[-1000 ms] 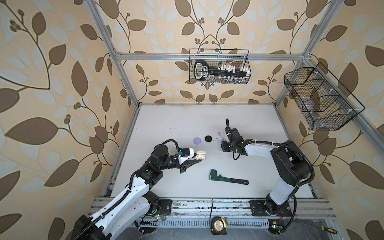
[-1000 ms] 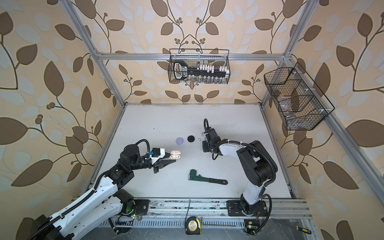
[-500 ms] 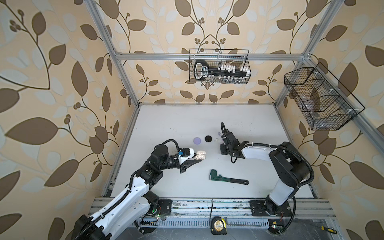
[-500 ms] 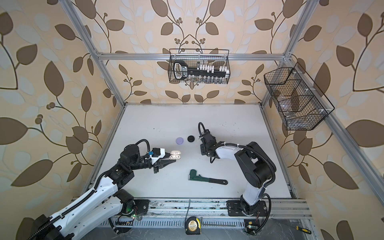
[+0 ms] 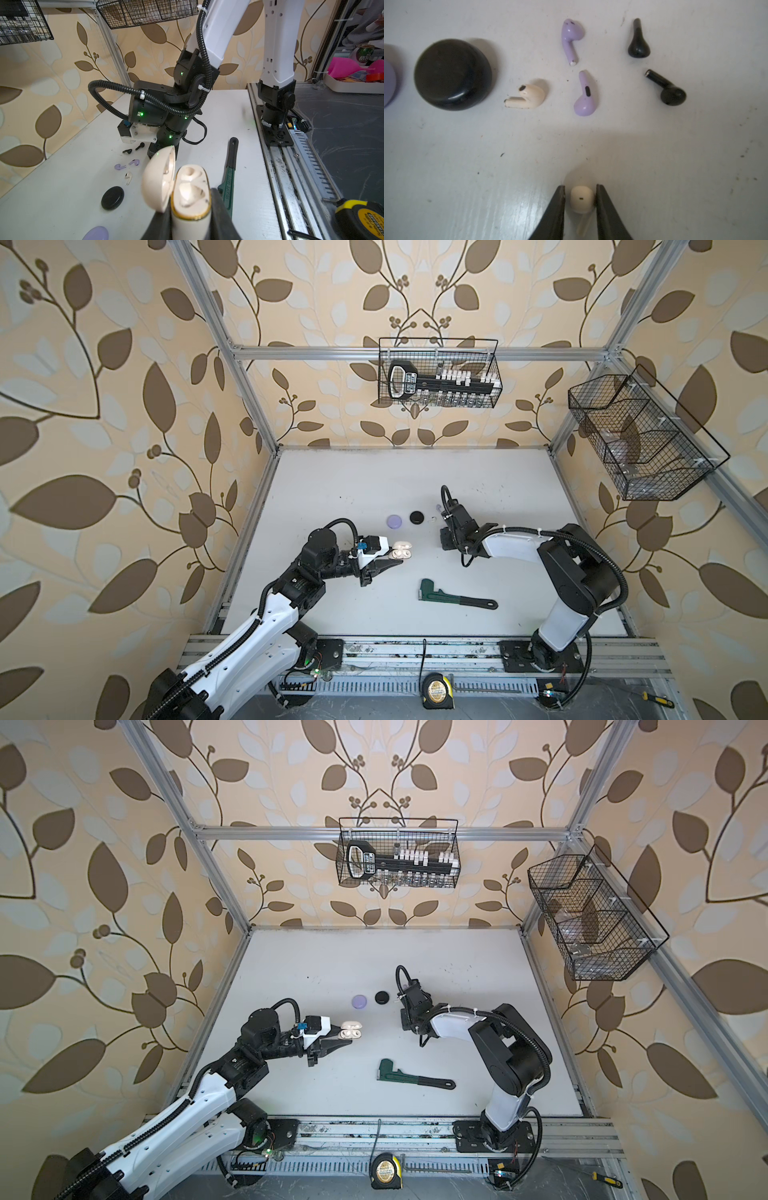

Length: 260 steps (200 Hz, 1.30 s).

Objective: Insert the wireless bluetooth earbuds into the charging case
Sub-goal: 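Lower the right gripper and pinch the cream earbud, then lift the cream earbud and carry it toward the open case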

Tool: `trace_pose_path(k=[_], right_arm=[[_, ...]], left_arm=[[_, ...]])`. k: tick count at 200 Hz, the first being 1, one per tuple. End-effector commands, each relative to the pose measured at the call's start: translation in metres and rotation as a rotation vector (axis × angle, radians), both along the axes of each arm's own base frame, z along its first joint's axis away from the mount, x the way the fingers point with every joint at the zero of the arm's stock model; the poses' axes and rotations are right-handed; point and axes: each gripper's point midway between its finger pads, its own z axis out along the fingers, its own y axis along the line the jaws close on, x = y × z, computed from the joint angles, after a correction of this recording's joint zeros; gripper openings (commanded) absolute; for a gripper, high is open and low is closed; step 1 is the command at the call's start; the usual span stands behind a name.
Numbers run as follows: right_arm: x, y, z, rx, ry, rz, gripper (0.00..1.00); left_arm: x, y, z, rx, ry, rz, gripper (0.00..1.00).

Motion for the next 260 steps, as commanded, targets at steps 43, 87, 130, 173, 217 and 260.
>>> trace_pose_path(k=[43, 87, 130, 173, 217, 260], right_arm=[[-0.015, -0.014, -0.022, -0.073, 0.071, -0.011, 0.24], [-0.015, -0.014, -0.022, -0.075, 0.07, -0.011, 0.29], [-0.015, -0.013, -0.026, -0.081, 0.079, -0.008, 0.23], [-0.014, -0.011, -0.027, -0.08, 0.08, -0.003, 0.17], [-0.008, -0.007, -0.008, -0.055, 0.034, -0.006, 0.14], [0.004, 0.002, 0.054, 0.015, -0.11, -0.046, 0.13]], left_arm=[[-0.003, -0.002, 0.006, -0.017, -0.036, -0.02, 0.0], [-0.003, -0.003, 0.006, -0.017, -0.035, -0.021, 0.0], [-0.003, -0.003, 0.005, -0.016, -0.034, -0.022, 0.0], [-0.003, -0.003, 0.005, -0.016, -0.034, -0.021, 0.0], [-0.003, -0.004, 0.006, -0.02, -0.036, -0.028, 0.0], [0.006, -0.004, 0.017, -0.049, -0.026, 0.014, 0.0]])
